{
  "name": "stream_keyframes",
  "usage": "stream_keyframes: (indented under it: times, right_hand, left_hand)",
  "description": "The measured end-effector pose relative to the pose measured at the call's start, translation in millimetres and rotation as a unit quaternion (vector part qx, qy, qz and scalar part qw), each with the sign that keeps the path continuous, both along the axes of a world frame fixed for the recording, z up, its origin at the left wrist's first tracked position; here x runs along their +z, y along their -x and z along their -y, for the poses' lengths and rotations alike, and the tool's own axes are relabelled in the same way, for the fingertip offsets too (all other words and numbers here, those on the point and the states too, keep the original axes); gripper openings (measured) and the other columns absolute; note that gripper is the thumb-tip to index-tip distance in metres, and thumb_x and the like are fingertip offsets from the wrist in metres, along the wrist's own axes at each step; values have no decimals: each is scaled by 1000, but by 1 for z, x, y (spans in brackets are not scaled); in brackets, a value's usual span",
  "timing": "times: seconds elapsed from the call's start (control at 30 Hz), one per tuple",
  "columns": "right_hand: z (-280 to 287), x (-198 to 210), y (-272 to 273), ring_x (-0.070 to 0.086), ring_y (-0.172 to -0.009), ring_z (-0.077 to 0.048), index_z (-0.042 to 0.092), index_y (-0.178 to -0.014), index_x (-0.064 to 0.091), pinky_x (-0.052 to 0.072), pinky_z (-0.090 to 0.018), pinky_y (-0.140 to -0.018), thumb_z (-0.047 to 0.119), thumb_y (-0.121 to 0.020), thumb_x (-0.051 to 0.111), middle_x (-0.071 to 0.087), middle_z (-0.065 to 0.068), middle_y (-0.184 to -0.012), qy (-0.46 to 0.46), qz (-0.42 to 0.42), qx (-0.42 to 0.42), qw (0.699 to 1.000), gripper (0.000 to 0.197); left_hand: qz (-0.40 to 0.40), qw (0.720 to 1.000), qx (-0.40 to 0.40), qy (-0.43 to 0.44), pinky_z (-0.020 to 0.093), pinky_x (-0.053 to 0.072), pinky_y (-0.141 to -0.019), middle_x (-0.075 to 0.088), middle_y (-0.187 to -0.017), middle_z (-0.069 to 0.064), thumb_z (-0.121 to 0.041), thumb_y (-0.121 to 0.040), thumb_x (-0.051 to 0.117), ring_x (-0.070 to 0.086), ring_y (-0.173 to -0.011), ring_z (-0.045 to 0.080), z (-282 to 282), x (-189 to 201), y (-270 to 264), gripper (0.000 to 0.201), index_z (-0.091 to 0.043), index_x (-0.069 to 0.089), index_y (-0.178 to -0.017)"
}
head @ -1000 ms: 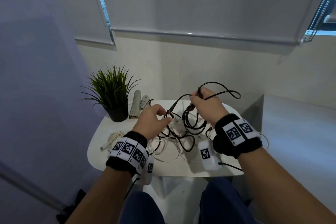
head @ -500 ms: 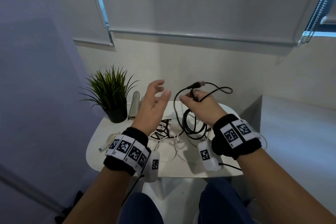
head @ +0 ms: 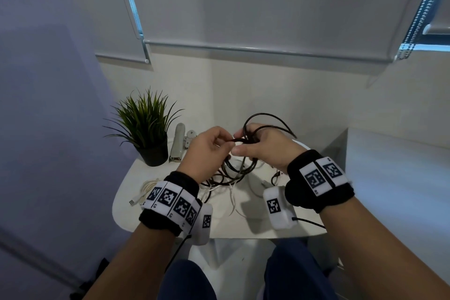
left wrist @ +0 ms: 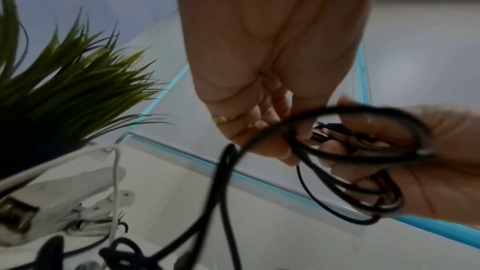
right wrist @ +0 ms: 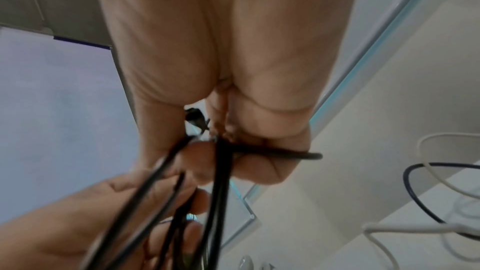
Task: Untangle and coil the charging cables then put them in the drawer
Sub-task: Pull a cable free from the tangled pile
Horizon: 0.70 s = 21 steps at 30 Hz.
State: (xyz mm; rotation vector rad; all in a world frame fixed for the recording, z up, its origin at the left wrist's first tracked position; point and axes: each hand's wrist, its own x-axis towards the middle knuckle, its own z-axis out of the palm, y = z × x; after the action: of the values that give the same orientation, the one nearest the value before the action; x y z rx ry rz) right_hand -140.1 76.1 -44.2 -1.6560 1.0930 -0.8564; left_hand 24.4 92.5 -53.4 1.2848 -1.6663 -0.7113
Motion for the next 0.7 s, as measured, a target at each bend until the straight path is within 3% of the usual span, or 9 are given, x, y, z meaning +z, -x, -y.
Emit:
stream_keyframes:
  times: [0.03,0.1,0.2,0.33,0.4,0.47,0.53,0.63,0.7]
  right_hand:
    - [-1,1,0,53,-60,-4,10,-110,60,43,-16,-60,14,-81,72,58,4,-74,-11,1,10,1000,32]
    - [-2,4,2,53,-58,-5,9,-115,58,42,-13,-55,9,-87,64,57,1,-74,-12,-4,4,1000,28]
    - [-3,7,3,51,-52,0,16,-115,58,36,-9,-46,14,-90,61,56,2,-70,21,-60,-21,998,25]
    - [-5,8,0,49,-46,3,18,-110,59,37,-8,-50,14,-89,62,52,10,-66,56,-112,-4,992,21]
    - [-8,11,-3,50,-50,4,28,-91,57,34,-5,-48,13,-90,60,52,14,-67,81,-150,15,985,15]
    - [-12,14,-9,55,-64,2,26,-88,58,39,-10,-59,13,-91,56,57,13,-74,112,-207,39,971,14]
    - [-13,15,-13,57,-78,-9,13,-98,60,44,-23,-69,16,-93,52,61,2,-86,139,-271,62,950,9]
    - [-10,6,-8,52,-69,2,23,-95,57,40,-16,-65,21,-91,61,60,11,-81,89,-192,45,976,6]
    - [-8,1,-4,52,-66,-2,20,-99,62,41,-18,-67,30,-90,62,61,8,-82,66,-141,29,987,14]
  left_hand:
    - [0,1000,5,9,9,46,-59,57,-66,-3,-9,-88,62,57,-58,-7,0,1,0,4,-12,63,-89]
    - [-5,1000,2,22,21,53,-69,57,-74,-5,-15,-90,60,59,-64,4,0,-1,-1,5,-15,62,-95]
    - [-30,998,14,45,23,47,-66,51,-74,-9,-21,-95,53,53,-69,20,-4,1,2,6,-20,59,-95]
    - [-50,997,-8,64,9,43,-72,61,-84,-19,-25,-94,56,56,-79,-6,-5,9,7,4,-28,58,-95]
    - [-54,997,-36,52,7,42,-74,60,-104,-13,-29,-91,60,54,-86,-10,-4,10,12,21,-29,55,-111]
    - [-58,995,-72,27,7,42,-78,58,-114,-8,-29,-86,67,54,-99,-9,-3,11,17,41,-35,48,-122]
    - [-61,994,-88,24,2,40,-76,62,-107,-4,-20,-82,72,56,-95,-10,-2,12,20,47,-36,49,-120]
    - [-48,995,-53,70,4,42,-72,62,-85,-6,-10,-85,66,57,-78,-6,3,15,20,33,-30,57,-109]
    - [-96,991,-25,86,10,46,-70,60,-80,-6,-7,-88,61,56,-72,-4,4,16,19,25,-28,60,-101]
